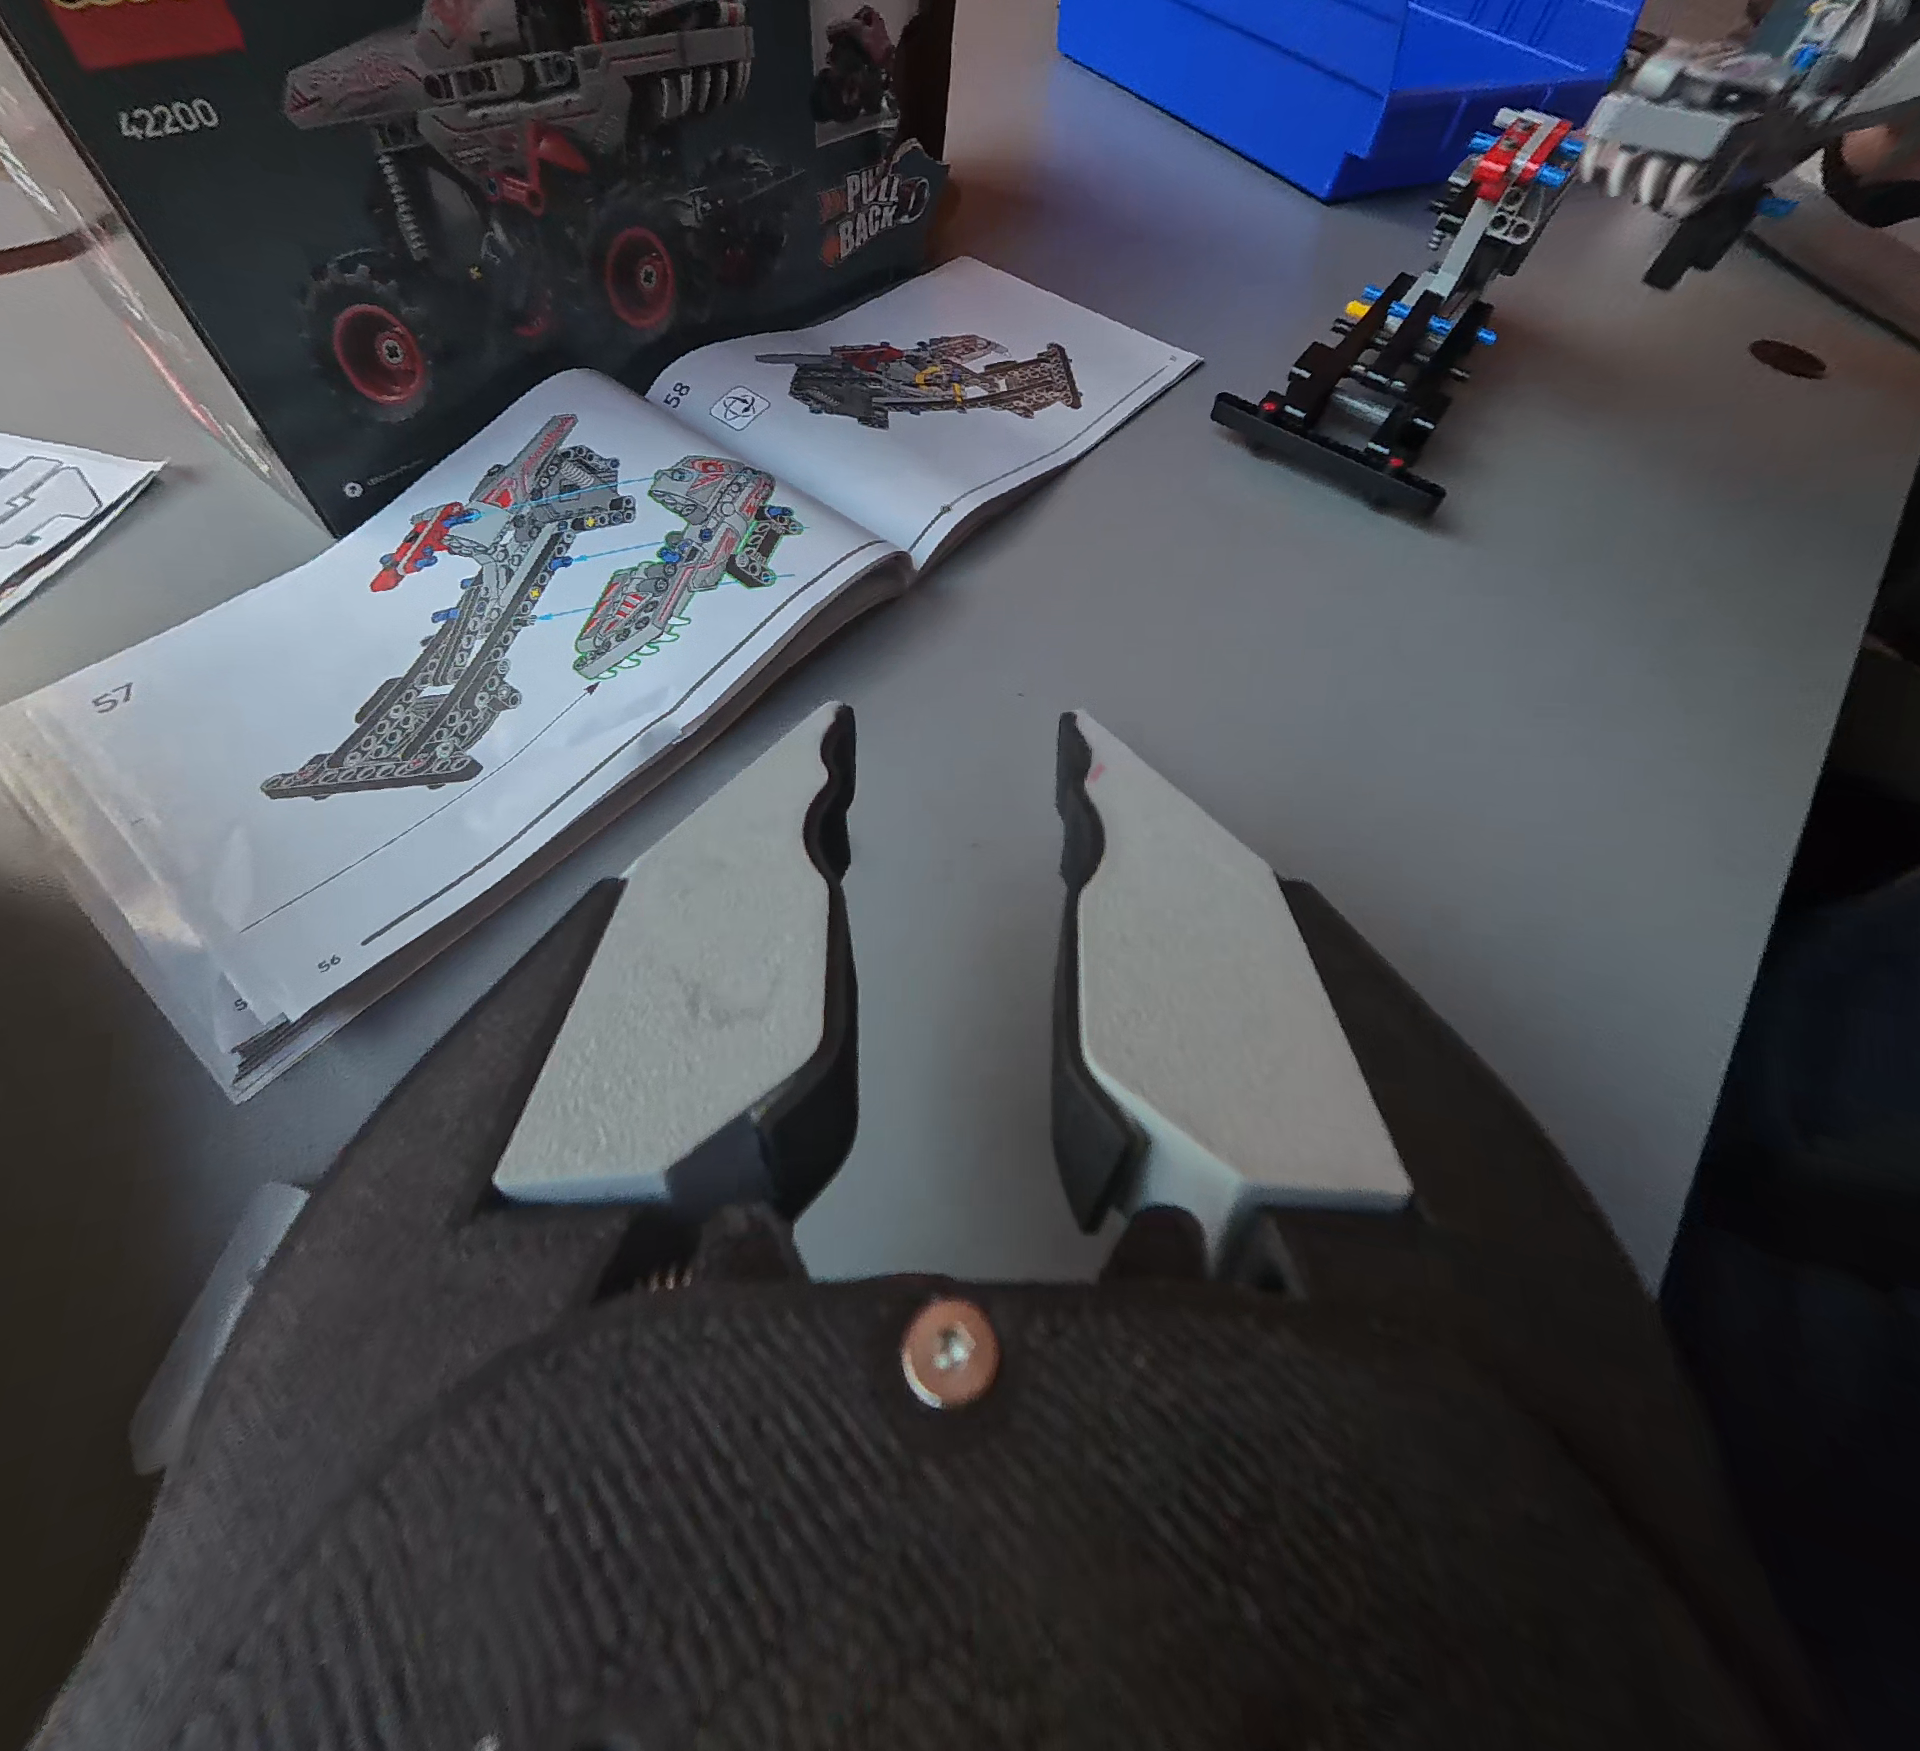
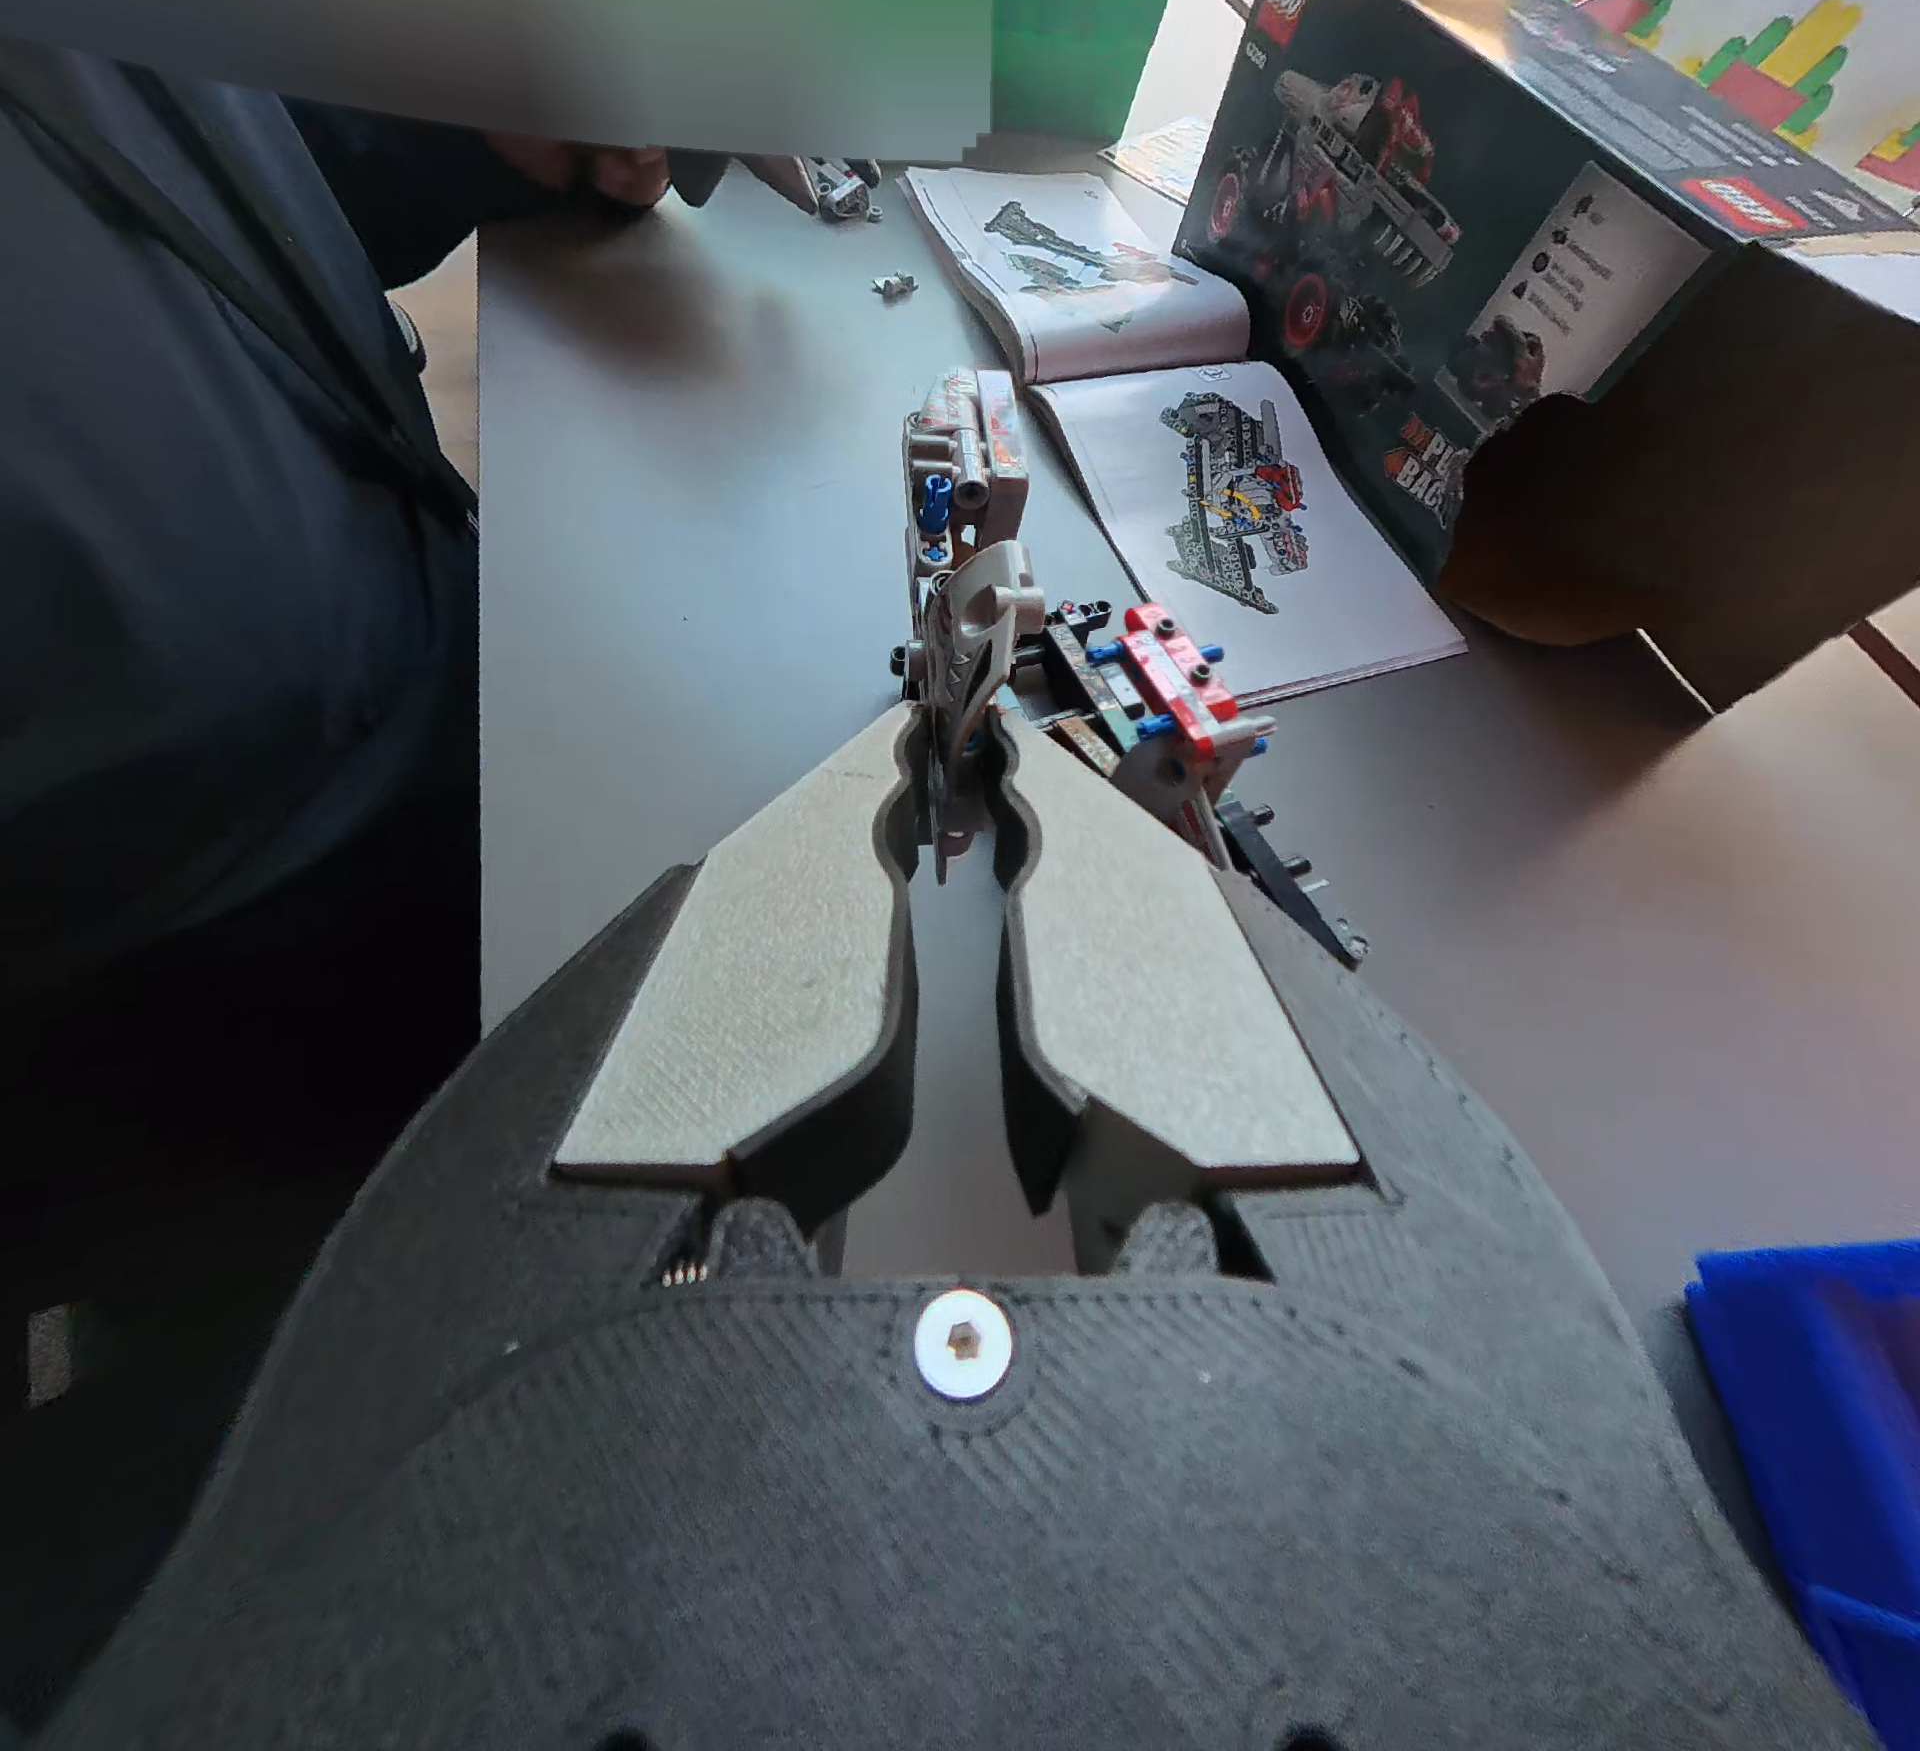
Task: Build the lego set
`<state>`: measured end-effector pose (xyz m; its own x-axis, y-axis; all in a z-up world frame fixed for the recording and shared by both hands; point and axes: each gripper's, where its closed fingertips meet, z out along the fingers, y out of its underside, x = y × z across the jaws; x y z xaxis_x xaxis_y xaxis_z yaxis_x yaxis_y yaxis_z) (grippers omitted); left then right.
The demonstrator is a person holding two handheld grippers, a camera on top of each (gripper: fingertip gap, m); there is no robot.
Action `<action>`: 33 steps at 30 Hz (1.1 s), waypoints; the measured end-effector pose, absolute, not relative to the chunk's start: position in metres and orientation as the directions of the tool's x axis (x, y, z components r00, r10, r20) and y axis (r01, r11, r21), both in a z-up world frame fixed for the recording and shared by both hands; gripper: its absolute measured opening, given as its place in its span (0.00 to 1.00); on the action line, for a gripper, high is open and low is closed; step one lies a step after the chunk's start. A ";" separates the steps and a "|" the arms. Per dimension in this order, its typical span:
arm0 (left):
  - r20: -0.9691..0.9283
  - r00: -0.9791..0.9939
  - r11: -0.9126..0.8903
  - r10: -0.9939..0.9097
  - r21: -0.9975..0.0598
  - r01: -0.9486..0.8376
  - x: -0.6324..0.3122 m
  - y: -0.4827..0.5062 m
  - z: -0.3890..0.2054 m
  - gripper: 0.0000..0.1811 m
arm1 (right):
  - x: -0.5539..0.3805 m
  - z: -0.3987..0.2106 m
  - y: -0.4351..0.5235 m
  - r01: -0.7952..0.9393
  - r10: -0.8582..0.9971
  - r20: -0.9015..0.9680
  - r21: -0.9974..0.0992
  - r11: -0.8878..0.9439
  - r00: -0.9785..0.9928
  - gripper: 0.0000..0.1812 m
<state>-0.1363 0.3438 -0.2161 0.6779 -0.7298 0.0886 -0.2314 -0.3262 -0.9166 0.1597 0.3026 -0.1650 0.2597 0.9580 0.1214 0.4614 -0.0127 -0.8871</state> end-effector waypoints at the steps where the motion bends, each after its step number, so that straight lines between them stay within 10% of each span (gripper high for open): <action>1: 0.093 0.673 -0.328 -0.734 -0.915 -0.233 -0.136 0.343 -0.216 0.20 | 0.156 -0.167 0.303 0.469 0.959 0.123 -0.883 -0.013 0.257 0.04; 33: 0.084 0.569 -0.316 -0.818 -0.892 -0.323 -0.106 0.340 -0.225 0.19 | 0.119 -0.185 0.310 0.447 0.977 0.125 -0.894 0.036 0.171 0.04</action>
<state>-0.1061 0.3396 -0.2249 0.5693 -0.8178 0.0836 -0.3234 -0.3163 -0.8918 0.1192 0.3095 -0.1850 0.1713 0.9772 0.1254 0.4472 0.0363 -0.8937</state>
